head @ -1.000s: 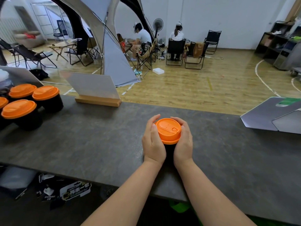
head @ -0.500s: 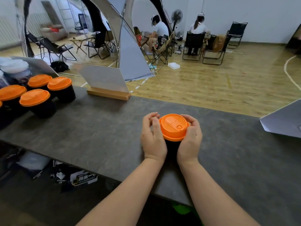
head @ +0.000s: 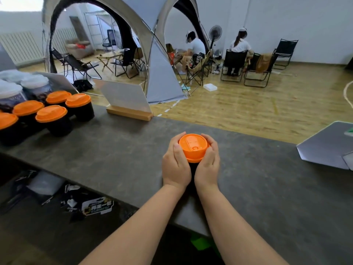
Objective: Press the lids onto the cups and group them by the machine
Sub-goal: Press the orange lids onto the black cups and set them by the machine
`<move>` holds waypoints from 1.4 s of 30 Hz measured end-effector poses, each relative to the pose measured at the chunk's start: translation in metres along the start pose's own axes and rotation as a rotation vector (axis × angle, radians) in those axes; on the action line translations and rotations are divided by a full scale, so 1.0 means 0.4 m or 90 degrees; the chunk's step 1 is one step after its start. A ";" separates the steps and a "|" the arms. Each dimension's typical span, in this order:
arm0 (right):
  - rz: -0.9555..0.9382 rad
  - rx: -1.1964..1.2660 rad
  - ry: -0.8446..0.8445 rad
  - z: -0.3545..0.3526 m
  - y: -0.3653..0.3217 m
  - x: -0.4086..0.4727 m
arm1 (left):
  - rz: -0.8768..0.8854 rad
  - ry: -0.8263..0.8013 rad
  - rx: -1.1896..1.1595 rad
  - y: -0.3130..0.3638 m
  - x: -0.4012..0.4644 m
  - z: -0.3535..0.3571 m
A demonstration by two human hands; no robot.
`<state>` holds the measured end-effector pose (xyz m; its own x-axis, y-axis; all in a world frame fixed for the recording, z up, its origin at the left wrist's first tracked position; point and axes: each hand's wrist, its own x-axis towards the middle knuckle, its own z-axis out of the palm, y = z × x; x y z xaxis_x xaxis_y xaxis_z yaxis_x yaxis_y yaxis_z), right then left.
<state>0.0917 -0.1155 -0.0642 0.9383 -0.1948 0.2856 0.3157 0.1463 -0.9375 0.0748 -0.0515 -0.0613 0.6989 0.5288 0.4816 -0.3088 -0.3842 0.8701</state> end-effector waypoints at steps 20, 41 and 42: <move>-0.031 -0.040 0.009 0.005 -0.010 -0.004 | -0.017 -0.008 0.019 0.007 0.001 -0.002; 0.040 -0.103 -0.072 0.370 -0.066 -0.149 | -0.191 -0.053 -0.225 -0.068 0.125 -0.454; 0.037 -0.094 -0.095 0.427 -0.056 -0.168 | -0.189 -0.024 -0.224 -0.084 0.147 -0.506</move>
<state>0.0458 0.0599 -0.0286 0.9684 -0.0422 0.2458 0.2463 0.0066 -0.9692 -0.0041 0.1457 -0.0410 0.8109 0.5471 0.2077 -0.2872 0.0628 0.9558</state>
